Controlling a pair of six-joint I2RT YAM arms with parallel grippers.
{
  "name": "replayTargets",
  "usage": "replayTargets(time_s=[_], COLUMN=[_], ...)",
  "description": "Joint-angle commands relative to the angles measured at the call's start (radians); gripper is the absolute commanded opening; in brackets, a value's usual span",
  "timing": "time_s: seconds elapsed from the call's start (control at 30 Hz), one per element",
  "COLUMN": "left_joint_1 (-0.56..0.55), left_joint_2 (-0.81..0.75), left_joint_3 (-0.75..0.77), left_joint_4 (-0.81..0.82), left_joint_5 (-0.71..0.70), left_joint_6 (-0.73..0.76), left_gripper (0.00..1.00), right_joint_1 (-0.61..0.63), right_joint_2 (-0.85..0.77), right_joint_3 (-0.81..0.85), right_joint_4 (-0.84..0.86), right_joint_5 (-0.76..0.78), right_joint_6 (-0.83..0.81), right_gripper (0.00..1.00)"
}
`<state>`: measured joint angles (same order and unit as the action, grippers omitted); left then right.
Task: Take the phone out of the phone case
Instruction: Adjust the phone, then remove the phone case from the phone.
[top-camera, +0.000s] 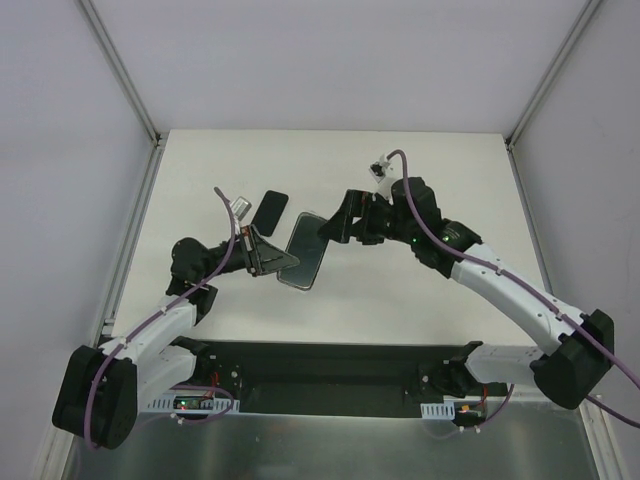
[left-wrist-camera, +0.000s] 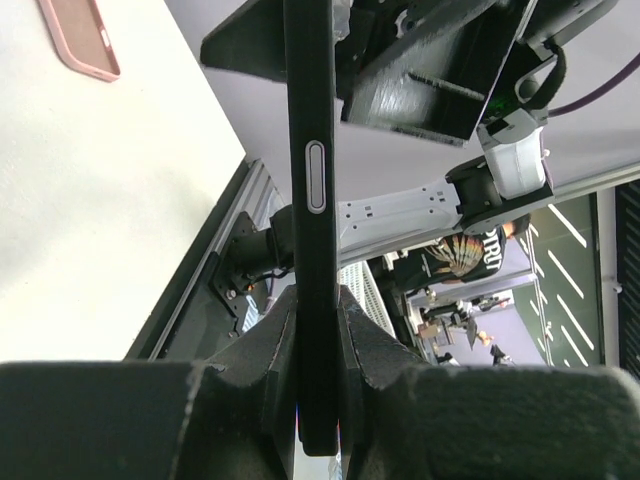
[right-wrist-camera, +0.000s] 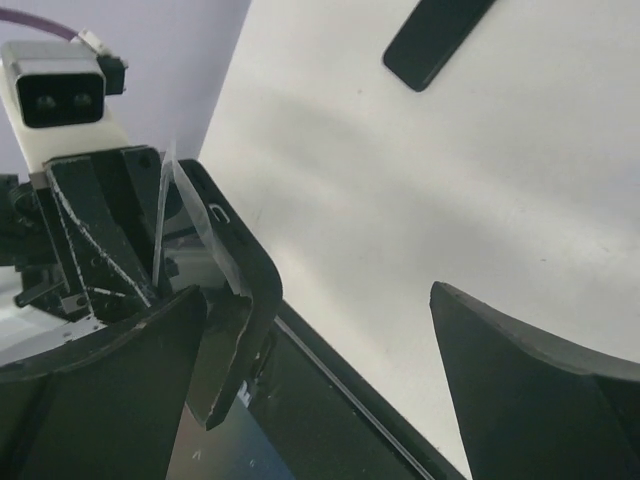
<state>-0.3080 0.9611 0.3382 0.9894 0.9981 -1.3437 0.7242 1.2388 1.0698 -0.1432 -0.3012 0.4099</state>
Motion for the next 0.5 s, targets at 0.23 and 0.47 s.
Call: replayTargets(time_s=[0.23, 0.47], left_joint_1=[-0.005, -0.006], left_joint_2=[-0.016, -0.041], left_joint_3=[-0.022, -0.028], left_joint_4=[0.086, 0.074], left_joint_5=[0.036, 0.033], left_joint_6=[0.021, 0.021], left_gripper=[0.00, 0.00], right_joint_1=[-0.031, -0.031], right_joint_2=[-0.055, -0.030], right_joint_3=[0.082, 0.090], right_joint_4=[-0.239, -0.220], right_joint_5=[0.203, 0.211], right_joint_6=[-0.060, -0.065], right_gripper=[0.96, 0.95])
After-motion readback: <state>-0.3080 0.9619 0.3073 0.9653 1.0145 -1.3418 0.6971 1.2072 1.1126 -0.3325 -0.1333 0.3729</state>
